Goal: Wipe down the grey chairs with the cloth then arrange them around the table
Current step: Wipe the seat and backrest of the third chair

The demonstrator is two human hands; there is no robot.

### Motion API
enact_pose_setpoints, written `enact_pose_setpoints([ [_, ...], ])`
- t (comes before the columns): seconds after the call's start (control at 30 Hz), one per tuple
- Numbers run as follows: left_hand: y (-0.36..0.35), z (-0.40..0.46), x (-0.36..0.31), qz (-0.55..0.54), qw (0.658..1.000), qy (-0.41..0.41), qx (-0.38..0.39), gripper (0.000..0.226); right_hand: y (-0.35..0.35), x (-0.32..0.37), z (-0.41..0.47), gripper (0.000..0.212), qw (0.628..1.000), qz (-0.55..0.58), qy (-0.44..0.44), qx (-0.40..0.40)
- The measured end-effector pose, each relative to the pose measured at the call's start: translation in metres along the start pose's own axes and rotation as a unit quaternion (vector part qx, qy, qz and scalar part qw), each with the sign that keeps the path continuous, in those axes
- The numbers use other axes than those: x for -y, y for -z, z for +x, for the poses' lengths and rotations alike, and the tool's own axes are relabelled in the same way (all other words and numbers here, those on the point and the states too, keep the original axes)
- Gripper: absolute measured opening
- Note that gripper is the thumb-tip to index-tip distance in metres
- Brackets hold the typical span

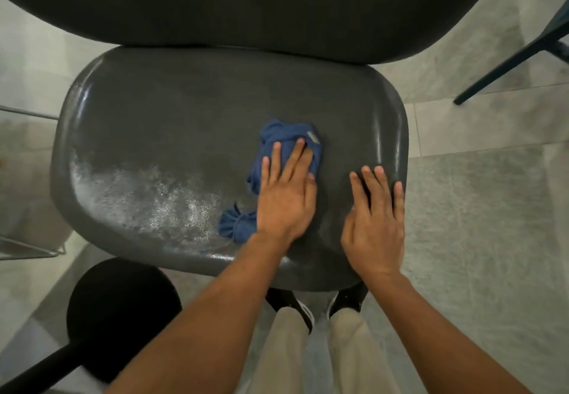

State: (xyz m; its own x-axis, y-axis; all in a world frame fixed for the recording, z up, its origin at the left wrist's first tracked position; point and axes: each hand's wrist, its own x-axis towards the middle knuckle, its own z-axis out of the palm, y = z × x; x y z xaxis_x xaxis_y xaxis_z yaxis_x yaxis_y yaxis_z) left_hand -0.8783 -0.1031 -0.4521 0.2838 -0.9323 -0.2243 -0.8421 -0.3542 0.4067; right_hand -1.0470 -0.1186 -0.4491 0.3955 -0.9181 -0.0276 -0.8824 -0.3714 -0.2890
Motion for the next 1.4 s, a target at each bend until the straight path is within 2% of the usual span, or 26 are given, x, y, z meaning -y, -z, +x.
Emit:
enact_pose_setpoints([
  [0.07,0.008,-0.009,-0.002,-0.035,0.999,-0.008,0.004,0.056,0.005,0.003,0.001,0.059,1.000,0.014,-0.007,-0.001],
  [0.23,0.039,-0.005,0.030,-0.024,0.997,-0.021,-0.071,0.042,0.013,0.029,0.011,0.051,0.998,0.042,-0.042,0.013],
  [0.3,0.048,0.011,0.033,-0.023,0.999,-0.032,-0.035,0.053,0.011,0.047,0.018,0.048,0.998,0.041,-0.037,0.021],
  [0.4,0.058,0.035,0.023,0.001,0.993,-0.082,0.087,0.075,0.007,0.069,0.031,0.050,0.998,0.020,-0.047,0.032],
  [0.47,0.063,0.043,0.017,0.053,0.983,-0.111,0.139,0.076,0.006,0.076,0.041,0.053,0.997,0.015,-0.057,0.040],
  [0.53,0.069,0.045,0.020,0.109,0.977,-0.126,0.134,0.070,0.006,0.080,0.046,0.055,0.997,0.025,-0.040,0.054],
  [0.63,0.078,0.039,0.034,0.161,0.974,-0.080,0.135,0.066,0.011,0.088,0.044,0.061,0.988,0.105,-0.027,0.113],
  [0.77,0.091,0.013,0.060,0.179,0.974,-0.005,0.142,0.046,0.016,0.096,0.031,0.060,0.965,0.179,-0.086,0.173],
  [0.93,0.107,-0.048,0.072,0.111,0.984,0.075,0.113,0.035,0.025,0.098,0.017,0.027,0.929,0.217,-0.125,0.271],
  [1.07,0.127,-0.084,0.052,-0.005,0.990,0.125,0.062,0.034,0.059,0.099,0.013,0.014,0.918,0.286,-0.100,0.257],
  [1.17,0.153,-0.103,0.033,-0.048,0.990,0.126,0.032,0.031,0.098,0.099,0.011,0.018,0.911,0.312,-0.051,0.264],
  [1.3,0.199,-0.128,0.004,-0.097,0.987,0.132,-0.003,0.029,0.163,0.098,0.010,0.018,0.918,0.261,0.030,0.298],
  [1.4,0.239,-0.143,-0.023,-0.152,0.977,0.147,-0.016,0.025,0.214,0.100,0.009,0.022,0.925,0.242,0.054,0.288],
])
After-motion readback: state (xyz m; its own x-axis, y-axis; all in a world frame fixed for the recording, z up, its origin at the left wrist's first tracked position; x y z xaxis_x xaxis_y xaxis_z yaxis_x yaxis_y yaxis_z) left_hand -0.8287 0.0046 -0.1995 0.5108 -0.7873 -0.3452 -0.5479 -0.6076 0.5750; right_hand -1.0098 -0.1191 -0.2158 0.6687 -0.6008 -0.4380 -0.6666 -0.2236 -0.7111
